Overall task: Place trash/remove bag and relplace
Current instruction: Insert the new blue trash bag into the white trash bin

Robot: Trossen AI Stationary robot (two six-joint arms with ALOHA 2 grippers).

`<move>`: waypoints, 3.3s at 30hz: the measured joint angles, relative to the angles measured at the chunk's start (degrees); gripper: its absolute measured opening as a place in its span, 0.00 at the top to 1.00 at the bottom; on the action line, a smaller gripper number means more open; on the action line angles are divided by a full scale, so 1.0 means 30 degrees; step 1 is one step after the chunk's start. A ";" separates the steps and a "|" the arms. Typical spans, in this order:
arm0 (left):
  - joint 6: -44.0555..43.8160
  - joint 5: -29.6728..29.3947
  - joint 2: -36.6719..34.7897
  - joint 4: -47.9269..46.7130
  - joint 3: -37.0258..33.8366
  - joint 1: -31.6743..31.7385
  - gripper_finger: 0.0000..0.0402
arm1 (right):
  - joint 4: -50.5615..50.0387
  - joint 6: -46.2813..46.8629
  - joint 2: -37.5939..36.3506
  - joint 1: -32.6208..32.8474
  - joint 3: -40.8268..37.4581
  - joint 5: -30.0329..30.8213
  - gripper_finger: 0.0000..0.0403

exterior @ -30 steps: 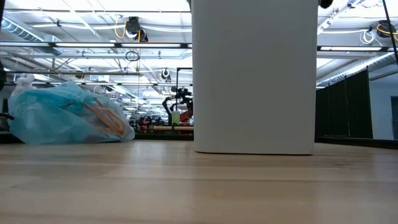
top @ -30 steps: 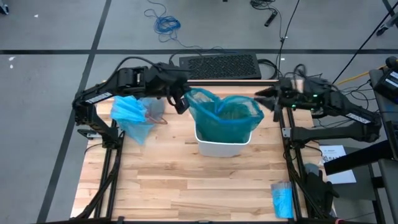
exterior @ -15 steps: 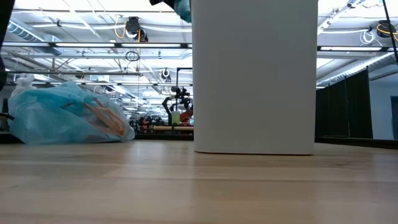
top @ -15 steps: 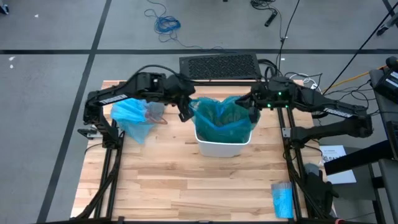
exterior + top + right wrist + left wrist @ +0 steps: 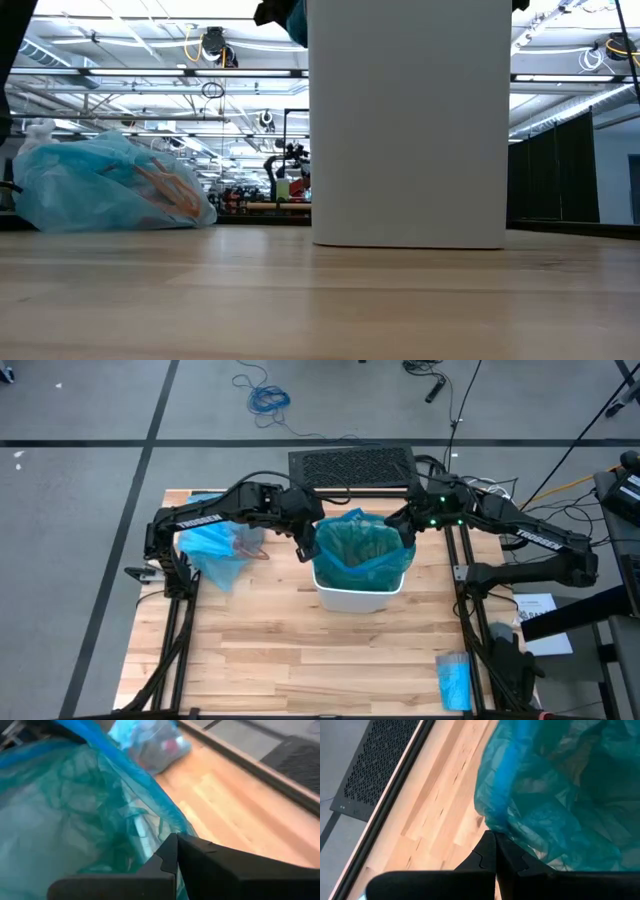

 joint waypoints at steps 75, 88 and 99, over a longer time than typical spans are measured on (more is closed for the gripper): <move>0.0561 0.0905 -0.1536 0.0060 0.0044 -0.0206 1.00 | 0.4976 0.0442 0.3971 0.0124 -0.0004 -0.4412 1.00; 0.1020 -0.1181 -0.3336 0.0056 0.0044 -0.0332 0.98 | 0.4969 0.0369 0.3963 0.0131 -0.0004 -0.4399 1.00; 0.0554 0.1573 -0.1773 0.0326 -0.0233 -0.0417 0.90 | 0.5238 0.0432 0.3963 0.0131 -0.0004 -0.4389 1.00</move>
